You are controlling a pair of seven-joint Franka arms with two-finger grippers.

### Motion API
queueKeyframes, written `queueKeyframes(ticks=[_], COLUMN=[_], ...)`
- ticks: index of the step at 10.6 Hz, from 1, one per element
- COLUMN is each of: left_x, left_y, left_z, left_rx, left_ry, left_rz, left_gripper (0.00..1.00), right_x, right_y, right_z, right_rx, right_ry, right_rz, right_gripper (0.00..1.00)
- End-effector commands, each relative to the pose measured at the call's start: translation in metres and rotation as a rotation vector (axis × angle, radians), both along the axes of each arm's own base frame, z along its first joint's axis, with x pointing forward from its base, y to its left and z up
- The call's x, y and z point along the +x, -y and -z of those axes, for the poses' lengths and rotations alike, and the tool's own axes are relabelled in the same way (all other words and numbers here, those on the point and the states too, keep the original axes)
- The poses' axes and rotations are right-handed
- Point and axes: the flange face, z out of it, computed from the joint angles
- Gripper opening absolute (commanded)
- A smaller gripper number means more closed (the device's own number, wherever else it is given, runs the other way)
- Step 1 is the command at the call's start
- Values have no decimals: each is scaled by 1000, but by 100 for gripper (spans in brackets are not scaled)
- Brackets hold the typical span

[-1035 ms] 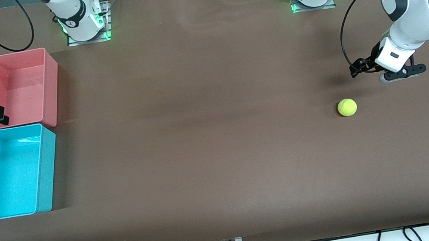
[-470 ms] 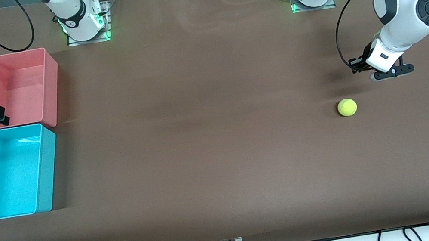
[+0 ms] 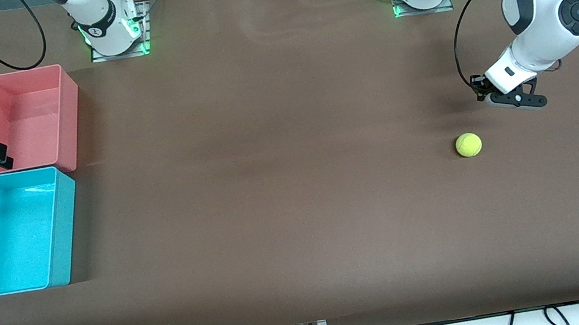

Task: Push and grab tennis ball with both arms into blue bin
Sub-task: 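Move the left gripper over the tennis ball and lower it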

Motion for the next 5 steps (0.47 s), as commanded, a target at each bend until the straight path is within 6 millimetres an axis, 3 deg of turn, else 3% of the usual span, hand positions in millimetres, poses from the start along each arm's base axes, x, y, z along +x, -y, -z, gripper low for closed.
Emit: queueKeyframes(ticks=[1, 2, 5], left_x=[3, 5, 18], left_y=[-22, -34, -40], left_z=[29, 34, 44], left_rx=[-24, -30, -40], left_ry=[-9, 12, 37], left_rz=[282, 376, 586], left_gripper=[0, 0, 0], right_x=[2, 3, 4], right_y=[3, 3, 3], right_z=[0, 1, -1], right_rx=[-2, -2, -2], right_ry=[-1, -3, 14], right_rz=[-15, -15, -15], right_gripper=[100, 100, 100])
